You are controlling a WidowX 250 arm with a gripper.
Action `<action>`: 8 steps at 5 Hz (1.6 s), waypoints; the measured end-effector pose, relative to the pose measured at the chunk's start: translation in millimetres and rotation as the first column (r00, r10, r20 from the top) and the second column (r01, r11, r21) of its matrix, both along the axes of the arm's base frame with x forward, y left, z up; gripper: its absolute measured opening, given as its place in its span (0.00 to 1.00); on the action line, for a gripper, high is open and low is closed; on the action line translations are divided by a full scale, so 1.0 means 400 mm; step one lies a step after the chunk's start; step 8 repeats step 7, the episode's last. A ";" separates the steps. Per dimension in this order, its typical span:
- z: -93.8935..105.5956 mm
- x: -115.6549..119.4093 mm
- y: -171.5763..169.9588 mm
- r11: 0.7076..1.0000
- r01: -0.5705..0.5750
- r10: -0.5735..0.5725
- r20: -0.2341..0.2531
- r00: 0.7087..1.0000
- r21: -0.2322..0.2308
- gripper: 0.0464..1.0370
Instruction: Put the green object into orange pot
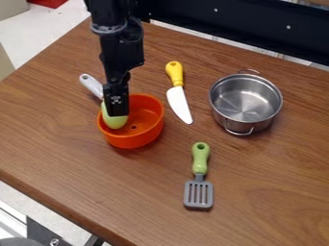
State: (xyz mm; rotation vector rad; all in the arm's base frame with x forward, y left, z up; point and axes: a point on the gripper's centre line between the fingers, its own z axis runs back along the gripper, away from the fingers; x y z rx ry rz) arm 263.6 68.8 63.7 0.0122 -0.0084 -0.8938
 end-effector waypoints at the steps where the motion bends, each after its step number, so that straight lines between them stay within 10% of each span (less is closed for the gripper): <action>1: 0.040 0.020 -0.012 0.998 -0.055 0.055 0.034 0.998 0.002 0.96; 3: 0.074 0.058 -0.024 0.955 -0.298 0.293 0.135 0.946 0.012 0.96; 6: 0.119 0.104 -0.057 0.840 -0.541 0.540 0.141 0.830 -0.038 0.96; 8: 0.116 0.113 -0.075 0.833 -0.550 0.553 0.143 0.821 -0.059 0.96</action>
